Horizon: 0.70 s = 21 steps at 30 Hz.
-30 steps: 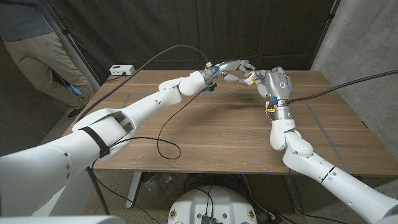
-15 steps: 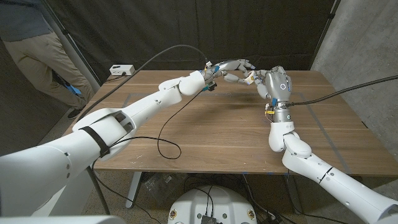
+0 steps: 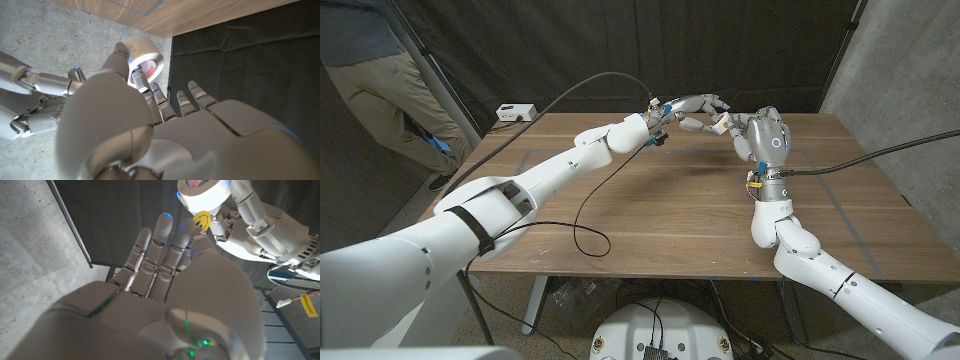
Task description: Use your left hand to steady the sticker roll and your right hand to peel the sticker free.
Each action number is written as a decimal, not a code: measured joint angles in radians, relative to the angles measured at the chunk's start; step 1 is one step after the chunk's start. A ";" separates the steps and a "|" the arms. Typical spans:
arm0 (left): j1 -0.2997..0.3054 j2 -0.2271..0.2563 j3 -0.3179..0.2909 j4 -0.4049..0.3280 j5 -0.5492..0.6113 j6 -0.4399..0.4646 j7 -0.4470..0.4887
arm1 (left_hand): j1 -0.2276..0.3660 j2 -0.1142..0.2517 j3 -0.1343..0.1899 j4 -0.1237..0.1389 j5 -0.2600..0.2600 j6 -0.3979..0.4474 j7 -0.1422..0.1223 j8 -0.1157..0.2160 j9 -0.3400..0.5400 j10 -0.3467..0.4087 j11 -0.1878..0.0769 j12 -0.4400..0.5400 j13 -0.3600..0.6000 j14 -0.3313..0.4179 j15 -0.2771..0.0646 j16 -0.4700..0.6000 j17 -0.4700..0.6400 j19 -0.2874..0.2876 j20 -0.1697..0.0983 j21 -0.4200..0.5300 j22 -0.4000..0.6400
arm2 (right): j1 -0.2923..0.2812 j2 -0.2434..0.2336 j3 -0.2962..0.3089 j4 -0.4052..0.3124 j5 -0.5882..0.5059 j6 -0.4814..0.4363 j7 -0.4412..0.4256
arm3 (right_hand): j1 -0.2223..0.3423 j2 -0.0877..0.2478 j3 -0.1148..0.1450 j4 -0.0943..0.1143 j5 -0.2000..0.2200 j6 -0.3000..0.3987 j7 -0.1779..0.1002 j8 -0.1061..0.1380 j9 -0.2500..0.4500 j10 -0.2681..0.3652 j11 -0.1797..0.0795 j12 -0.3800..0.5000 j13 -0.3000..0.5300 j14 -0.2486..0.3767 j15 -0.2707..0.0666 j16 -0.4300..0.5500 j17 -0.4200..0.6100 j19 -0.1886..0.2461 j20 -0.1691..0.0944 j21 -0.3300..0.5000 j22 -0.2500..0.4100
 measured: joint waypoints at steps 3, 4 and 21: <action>0.005 0.004 -0.003 -0.009 0.000 0.006 0.000 | 0.000 0.000 0.000 0.000 0.000 0.000 0.000 0.000 0.000 0.000 0.000 0.000 0.000 0.000 0.000 0.000 0.000 0.000 0.000 0.000 0.000 | -0.008 0.019 0.015 0.009 -0.010 0.015 -0.022 | 0.000 0.000 0.003 0.003 0.000 0.000 0.000 0.000 0.000 0.000 0.000 0.000 0.000 0.000 0.000 -0.004 0.005 0.000 0.000 0.004 0.000; 0.007 0.006 -0.004 -0.013 0.000 0.006 0.000 | 0.000 0.000 0.000 0.000 0.000 0.000 0.000 0.000 0.000 0.000 0.000 0.000 0.000 0.000 0.000 0.000 0.000 0.000 0.000 0.000 0.000 | -0.008 0.019 0.015 0.009 -0.016 0.022 -0.027 | 0.000 0.000 0.004 0.004 0.000 0.000 0.000 0.000 0.000 0.000 0.000 0.000 0.000 0.000 0.000 -0.004 0.004 0.000 0.000 0.004 0.000; 0.062 0.054 -0.030 -0.099 -0.001 0.050 -0.004 | 0.000 0.000 0.000 0.000 -0.001 0.000 0.000 0.000 0.000 0.000 0.000 0.000 0.000 0.000 0.000 0.000 0.000 0.000 0.000 0.000 0.000 | -0.083 0.241 0.202 0.076 -0.144 0.157 -0.076 | 0.001 -0.001 0.004 0.004 0.000 -0.001 0.000 0.000 0.000 0.000 0.000 0.000 -0.003 0.012 -0.005 -0.012 0.009 -0.004 0.004 0.028 -0.001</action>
